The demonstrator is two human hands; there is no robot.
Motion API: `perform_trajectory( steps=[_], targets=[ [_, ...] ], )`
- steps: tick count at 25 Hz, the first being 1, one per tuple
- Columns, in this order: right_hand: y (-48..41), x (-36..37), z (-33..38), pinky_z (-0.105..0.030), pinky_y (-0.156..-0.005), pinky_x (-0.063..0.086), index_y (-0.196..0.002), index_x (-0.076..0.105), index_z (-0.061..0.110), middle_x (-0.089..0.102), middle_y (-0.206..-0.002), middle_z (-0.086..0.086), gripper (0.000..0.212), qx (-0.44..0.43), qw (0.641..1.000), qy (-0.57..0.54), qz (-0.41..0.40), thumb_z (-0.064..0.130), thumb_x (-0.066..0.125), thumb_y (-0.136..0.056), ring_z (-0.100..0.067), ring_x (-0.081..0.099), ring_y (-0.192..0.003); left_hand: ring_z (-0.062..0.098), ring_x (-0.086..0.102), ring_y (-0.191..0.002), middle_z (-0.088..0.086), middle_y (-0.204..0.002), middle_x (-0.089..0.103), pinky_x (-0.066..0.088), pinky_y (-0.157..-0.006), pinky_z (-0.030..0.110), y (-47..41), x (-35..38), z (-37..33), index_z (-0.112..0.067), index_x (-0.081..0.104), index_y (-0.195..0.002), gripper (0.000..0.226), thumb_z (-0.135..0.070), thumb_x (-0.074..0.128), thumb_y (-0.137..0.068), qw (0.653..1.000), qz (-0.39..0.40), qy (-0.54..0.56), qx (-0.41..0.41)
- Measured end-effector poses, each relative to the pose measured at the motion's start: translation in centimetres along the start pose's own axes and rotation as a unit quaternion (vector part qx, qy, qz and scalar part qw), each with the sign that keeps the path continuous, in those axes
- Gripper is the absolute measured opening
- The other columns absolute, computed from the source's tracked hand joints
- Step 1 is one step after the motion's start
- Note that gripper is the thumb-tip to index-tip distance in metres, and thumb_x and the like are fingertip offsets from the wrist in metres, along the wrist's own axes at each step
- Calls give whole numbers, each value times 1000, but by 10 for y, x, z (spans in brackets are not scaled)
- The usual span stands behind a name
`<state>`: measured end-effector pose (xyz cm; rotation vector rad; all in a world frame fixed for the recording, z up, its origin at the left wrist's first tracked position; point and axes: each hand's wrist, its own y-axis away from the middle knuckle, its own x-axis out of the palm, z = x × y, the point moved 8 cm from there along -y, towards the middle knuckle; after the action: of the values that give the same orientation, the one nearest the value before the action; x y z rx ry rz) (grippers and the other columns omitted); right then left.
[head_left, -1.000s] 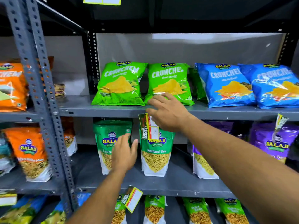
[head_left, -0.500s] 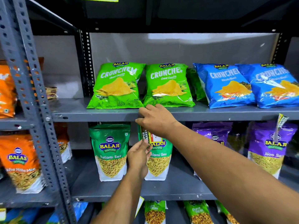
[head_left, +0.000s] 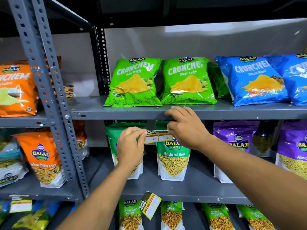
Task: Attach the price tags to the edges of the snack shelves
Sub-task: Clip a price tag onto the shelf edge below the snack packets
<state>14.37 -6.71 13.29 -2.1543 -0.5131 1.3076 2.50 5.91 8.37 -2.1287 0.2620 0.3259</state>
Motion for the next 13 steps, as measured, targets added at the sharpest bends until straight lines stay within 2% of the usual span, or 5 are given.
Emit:
perform_trajectory(
  steps=[2, 5, 8, 10, 13],
  targets=[
    [7, 6, -5, -50, -104, 31, -81, 68, 19, 55, -128, -4, 13, 43, 998, -43, -2, 29, 60, -84, -28, 43, -128, 39, 49, -119, 15, -120, 62, 40, -98, 46, -12, -9, -16, -19, 76, -83, 8, -22, 68, -83, 988, -7, -109, 107],
    [1, 3, -17, -48, -104, 29, -82, 67, 22, 56, -127, 0, 12, 114, 990, -74, -31, 30, 59, -85, -25, 47, -122, 39, 26, -139, 18, -145, 42, 22, -111, 53, -33, -3, -29, -18, 74, -84, 4, -20, 70, -84, 975, 51, -153, 151],
    [-1, 5, -30, -44, -106, 30, -80, 67, 24, 57, -127, 2, 11, 168, 980, -105, -27, 30, 59, -84, -22, 50, -117, 29, 26, -141, 8, -144, 47, 12, -115, 48, -47, 9, -28, -20, 72, -82, 11, -23, 64, -89, 973, 116, -153, 129],
    [-3, 4, -33, -41, -104, 32, -81, 67, 24, 60, -125, 3, 11, 181, 977, -107, -27, 29, 58, -85, -21, 52, -114, 26, 27, -140, 5, -140, 52, 8, -115, 47, -52, 12, -26, -22, 69, -79, 12, -23, 63, -89, 978, 128, -120, 110],
    [-9, -4, -35, -37, -87, 40, -80, 65, 22, 69, -104, 1, 11, 197, 972, -121, -47, 29, 58, -86, -23, 61, -97, 23, 32, -138, 5, -132, 59, 8, -115, 46, -63, 8, -22, -20, 67, -76, 11, -19, 65, -87, 988, 133, -57, 60]
  ],
)
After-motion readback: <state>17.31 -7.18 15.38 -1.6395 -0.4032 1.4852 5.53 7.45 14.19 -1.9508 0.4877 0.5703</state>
